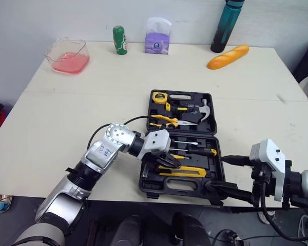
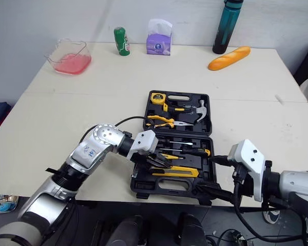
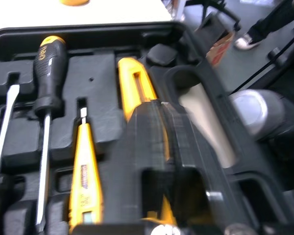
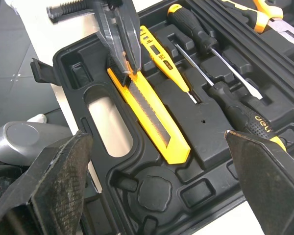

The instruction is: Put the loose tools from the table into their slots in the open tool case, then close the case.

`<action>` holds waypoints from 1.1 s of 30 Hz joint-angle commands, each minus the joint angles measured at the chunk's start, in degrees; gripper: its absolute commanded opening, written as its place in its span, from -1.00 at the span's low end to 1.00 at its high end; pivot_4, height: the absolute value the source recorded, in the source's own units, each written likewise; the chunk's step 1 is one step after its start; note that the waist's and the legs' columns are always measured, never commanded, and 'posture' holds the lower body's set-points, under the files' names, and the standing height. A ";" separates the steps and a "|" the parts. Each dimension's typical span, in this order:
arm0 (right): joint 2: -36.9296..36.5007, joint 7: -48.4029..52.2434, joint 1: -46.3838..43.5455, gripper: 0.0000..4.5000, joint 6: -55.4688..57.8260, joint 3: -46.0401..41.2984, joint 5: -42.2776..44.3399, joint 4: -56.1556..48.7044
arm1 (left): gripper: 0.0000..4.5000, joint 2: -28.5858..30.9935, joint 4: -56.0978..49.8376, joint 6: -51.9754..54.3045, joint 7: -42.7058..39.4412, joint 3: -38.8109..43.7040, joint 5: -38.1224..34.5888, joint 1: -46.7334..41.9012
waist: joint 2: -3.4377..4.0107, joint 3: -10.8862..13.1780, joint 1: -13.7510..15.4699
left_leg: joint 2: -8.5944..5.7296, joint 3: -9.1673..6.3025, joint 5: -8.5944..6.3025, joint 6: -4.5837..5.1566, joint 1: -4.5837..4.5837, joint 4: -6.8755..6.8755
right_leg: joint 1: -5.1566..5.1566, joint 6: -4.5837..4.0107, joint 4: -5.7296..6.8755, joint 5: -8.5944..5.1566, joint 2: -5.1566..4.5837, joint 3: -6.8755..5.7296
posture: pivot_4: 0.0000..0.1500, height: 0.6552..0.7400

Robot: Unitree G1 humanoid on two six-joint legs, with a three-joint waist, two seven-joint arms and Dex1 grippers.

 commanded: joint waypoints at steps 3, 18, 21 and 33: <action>-0.45 0.27 -0.38 1.00 -0.47 -0.48 0.15 -0.08 | -0.99 -2.10 2.67 -3.94 1.19 -1.12 3.70 0.44 | 0.00 0.00 -0.17 | 0.00 0.00 0.00 0.00 -0.01 -0.01 | -0.01 0.00 0.00 0.00 0.01 -0.01 | 1.00 0.88; 0.17 -0.83 0.64 1.00 -0.33 -1.68 -0.44 0.22 | -0.99 -1.33 3.56 -1.17 0.35 -1.92 6.76 0.30 | -0.03 -0.11 -0.24 | 0.02 -0.02 -0.01 0.01 0.12 0.00 | 0.09 0.00 0.02 0.00 -0.04 0.02 | 1.00 0.88; 0.91 -1.09 2.05 1.00 -0.31 -4.79 -0.53 1.46 | -0.59 -0.29 -2.32 1.87 0.39 7.32 -2.19 2.01 | -0.03 -0.10 -0.43 | 0.04 -0.02 -0.01 0.01 0.06 -0.01 | 0.04 0.00 0.02 0.00 -0.04 0.01 | 1.00 0.88; 6.14 5.96 20.18 1.00 -5.99 -30.33 -10.69 17.01 | 0.99 23.80 -3.70 15.33 4.22 40.79 -14.81 22.18 | 0.10 -0.08 -0.38 | 0.06 0.04 -0.03 -0.03 0.11 -0.09 | 0.02 -0.01 -0.01 -0.01 0.05 0.04 | 1.00 0.88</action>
